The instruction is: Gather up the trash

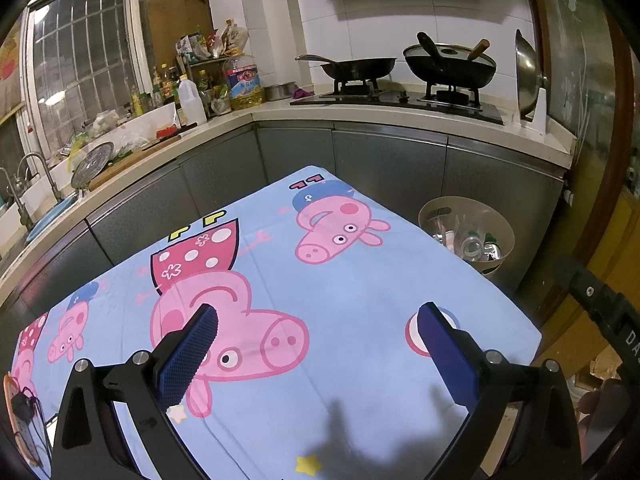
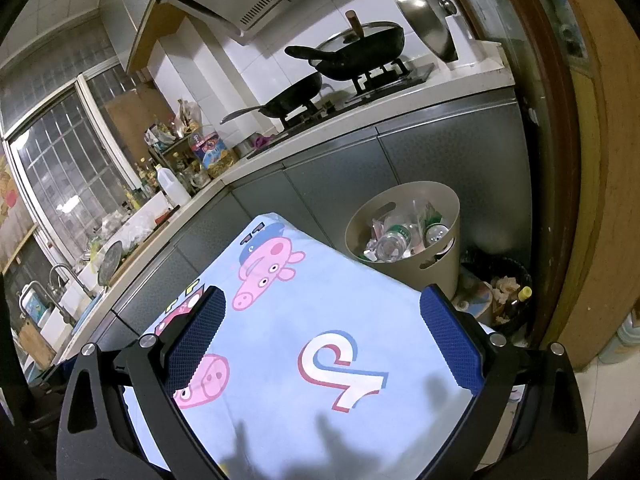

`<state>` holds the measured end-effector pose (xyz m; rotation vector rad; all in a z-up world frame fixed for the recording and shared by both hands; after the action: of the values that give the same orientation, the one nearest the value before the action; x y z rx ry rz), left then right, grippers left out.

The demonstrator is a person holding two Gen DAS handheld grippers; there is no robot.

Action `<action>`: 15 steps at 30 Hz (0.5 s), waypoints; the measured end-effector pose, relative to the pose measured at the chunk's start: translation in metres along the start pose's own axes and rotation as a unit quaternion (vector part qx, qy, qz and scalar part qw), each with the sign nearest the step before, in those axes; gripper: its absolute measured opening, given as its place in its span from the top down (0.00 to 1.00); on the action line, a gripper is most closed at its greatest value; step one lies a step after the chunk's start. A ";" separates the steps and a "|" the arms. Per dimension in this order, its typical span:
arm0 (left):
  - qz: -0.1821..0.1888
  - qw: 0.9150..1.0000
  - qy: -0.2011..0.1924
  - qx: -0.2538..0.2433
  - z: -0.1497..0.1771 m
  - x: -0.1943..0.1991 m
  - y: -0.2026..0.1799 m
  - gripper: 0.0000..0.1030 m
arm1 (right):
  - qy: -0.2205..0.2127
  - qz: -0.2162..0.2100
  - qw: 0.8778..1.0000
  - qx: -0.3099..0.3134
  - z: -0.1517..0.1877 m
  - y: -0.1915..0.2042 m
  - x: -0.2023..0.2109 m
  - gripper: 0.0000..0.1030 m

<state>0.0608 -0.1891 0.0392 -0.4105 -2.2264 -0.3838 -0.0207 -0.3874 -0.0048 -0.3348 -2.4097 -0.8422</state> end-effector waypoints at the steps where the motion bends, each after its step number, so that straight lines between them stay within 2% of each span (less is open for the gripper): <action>1: 0.001 1.000 0.000 -0.001 0.000 0.000 0.000 0.04 | 0.000 0.000 1.000 -0.001 0.001 0.000 0.000 0.06; 15: 0.003 1.000 -0.005 -0.007 0.000 0.002 -0.003 0.04 | 0.000 0.000 1.000 -0.001 0.000 0.000 0.000 0.06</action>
<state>0.0580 -0.1918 0.0399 -0.4272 -2.2321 -0.3940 -0.0207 -0.3872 -0.0051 -0.3352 -2.4095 -0.8438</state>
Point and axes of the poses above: each gripper's, at about its wrist camera, not at the fingertips, and x roughly against the way its jaws point, y to its left, z to its underside, the point moved 4 cm from there along -x, roughly the way its jaws point, and after that the axes turned 13 degrees about y, right-handed, at the moved point
